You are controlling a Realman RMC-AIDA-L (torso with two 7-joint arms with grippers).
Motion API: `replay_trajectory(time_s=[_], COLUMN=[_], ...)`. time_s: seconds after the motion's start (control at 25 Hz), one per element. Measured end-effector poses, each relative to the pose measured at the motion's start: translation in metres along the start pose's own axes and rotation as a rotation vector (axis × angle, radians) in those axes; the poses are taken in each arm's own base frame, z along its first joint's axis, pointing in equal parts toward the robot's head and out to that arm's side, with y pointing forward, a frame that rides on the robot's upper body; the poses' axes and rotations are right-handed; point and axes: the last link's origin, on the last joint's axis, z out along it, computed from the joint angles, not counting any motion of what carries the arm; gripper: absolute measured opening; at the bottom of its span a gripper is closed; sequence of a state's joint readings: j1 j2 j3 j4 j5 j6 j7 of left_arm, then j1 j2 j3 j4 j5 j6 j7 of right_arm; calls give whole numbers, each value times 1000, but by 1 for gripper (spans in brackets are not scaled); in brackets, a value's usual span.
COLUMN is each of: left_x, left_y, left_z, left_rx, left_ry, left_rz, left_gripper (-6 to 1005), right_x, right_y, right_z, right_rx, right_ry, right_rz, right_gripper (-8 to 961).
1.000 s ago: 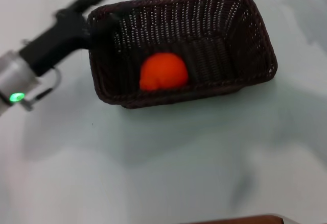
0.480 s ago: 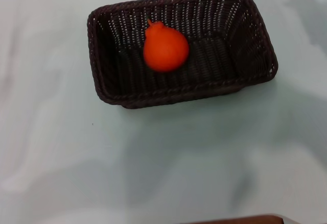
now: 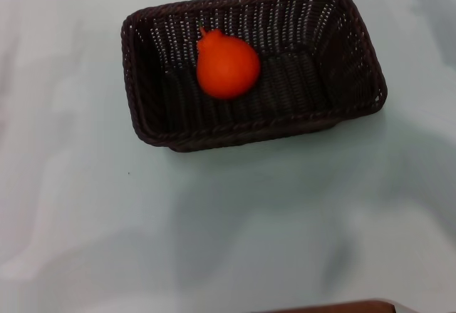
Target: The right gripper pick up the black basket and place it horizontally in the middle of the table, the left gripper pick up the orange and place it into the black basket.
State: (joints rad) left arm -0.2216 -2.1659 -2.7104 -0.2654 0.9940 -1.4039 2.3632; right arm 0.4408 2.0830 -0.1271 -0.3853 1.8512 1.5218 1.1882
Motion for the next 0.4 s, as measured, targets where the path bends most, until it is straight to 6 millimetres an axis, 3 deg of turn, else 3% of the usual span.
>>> replay_trajectory(time_s=[0.4], left_x=[0], left_y=[0], left_z=[0], left_rx=[3], left_ry=[-2], left_rz=[1], left_gripper=[890], right_x=[-1], right_y=[4], right_z=[-11], right_rx=[-32], right_ry=[10], right_rz=[-1], right_gripper=[901])
